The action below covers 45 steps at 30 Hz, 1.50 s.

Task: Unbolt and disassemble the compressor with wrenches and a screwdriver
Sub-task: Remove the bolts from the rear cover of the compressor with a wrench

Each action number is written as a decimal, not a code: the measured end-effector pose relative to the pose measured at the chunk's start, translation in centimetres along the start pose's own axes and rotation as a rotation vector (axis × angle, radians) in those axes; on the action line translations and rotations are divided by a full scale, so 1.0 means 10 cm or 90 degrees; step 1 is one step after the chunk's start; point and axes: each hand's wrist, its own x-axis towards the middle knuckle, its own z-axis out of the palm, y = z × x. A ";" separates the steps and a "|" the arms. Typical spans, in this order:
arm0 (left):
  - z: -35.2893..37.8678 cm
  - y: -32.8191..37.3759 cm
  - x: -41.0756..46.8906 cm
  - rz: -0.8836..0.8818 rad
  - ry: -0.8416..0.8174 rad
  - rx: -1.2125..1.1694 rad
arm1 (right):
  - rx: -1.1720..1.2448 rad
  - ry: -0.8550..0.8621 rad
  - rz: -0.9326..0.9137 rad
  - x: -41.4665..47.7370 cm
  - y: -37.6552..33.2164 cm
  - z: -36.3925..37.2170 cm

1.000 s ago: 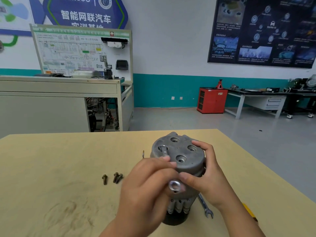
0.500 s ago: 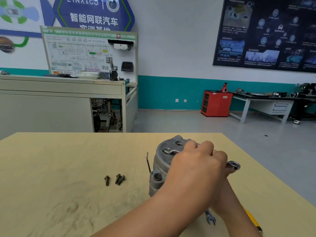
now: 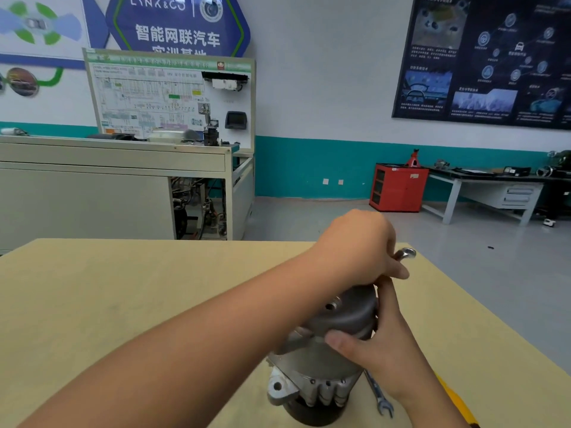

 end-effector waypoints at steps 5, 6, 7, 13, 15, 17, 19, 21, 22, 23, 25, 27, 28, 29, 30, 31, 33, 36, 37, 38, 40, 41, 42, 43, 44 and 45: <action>0.04 -0.25 0.11 -0.188 -0.105 -0.456 | -0.001 -0.017 -0.003 0.09 -0.10 0.14; 0.05 -0.29 0.13 -0.227 -0.122 -0.532 | -0.004 -0.011 -0.005 0.09 -0.09 0.12; 0.06 -0.34 0.16 -0.259 -0.131 -0.590 | -0.010 -0.008 -0.006 0.10 -0.09 0.13; 0.00 -0.68 0.22 -0.369 -0.033 -0.741 | -0.011 -0.027 -0.005 0.10 -0.05 0.13; -0.02 -0.83 0.17 -0.388 0.025 -0.720 | 0.001 -0.020 0.002 0.10 -0.06 0.13; 0.00 -0.99 0.08 -0.410 0.083 -0.656 | 0.006 -0.018 0.002 0.09 -0.04 0.12; 0.06 -1.12 -0.06 -0.428 0.160 -0.658 | 0.027 -0.018 0.006 0.09 -0.03 0.12; 0.13 -1.20 -0.24 -0.428 0.264 -0.712 | 0.036 -0.018 0.005 0.10 -0.03 0.12; 0.17 -1.22 -0.33 -0.424 0.323 -0.732 | 0.037 -0.018 0.003 0.10 -0.04 0.12; 0.19 -1.22 -0.41 -0.416 0.381 -0.753 | 0.040 -0.016 -0.001 0.10 -0.03 0.12; 0.23 -1.18 -0.57 -0.393 0.476 -0.797 | 0.050 -0.015 0.001 0.10 -0.04 0.13; 0.27 -1.12 -0.71 -0.362 0.547 -0.801 | 0.051 -0.012 0.004 0.10 -0.03 0.14; 0.29 -1.08 -0.78 -0.347 0.575 -0.781 | 0.049 -0.011 0.005 0.10 -0.03 0.13; 0.30 -1.05 -0.85 -0.330 0.599 -0.752 | 0.045 -0.010 0.006 0.10 -0.03 0.13; 0.31 -1.01 -0.91 -0.307 0.620 -0.723 | 0.041 -0.009 0.007 0.10 -0.03 0.13; 0.32 -0.97 -0.97 -0.278 0.642 -0.704 | 0.036 -0.008 0.007 0.10 -0.03 0.13; 0.31 -0.88 -1.06 -0.206 0.680 -0.706 | 0.032 -0.008 0.008 0.11 -0.03 0.14; 0.33 -0.75 -1.16 -0.117 0.689 -0.719 | 0.028 -0.010 0.008 0.11 -0.03 0.14; 0.34 -0.72 -1.19 -0.095 0.678 -0.716 | 0.028 -0.010 0.007 0.11 -0.03 0.14; 0.36 -0.70 -1.22 -0.078 0.664 -0.706 | 0.027 -0.008 0.006 0.11 -0.03 0.14; 0.40 -0.67 -1.27 -0.051 0.649 -0.677 | 0.027 -0.002 0.003 0.10 -0.03 0.14; 0.43 -0.64 -1.30 -0.034 0.646 -0.649 | 0.028 0.001 0.003 0.10 -0.02 0.13; 0.46 -0.61 -1.34 -0.017 0.647 -0.613 | 0.031 0.003 0.002 0.10 -0.01 0.13; 0.48 -0.59 -1.37 0.000 0.637 -0.575 | 0.037 0.000 0.002 0.10 -0.01 0.13; 0.51 -0.56 -1.41 0.012 0.627 -0.525 | 0.039 0.004 0.000 0.10 -0.01 0.13; 0.52 -0.57 -1.41 0.019 0.618 -0.462 | 0.039 0.003 -0.002 0.10 -0.01 0.13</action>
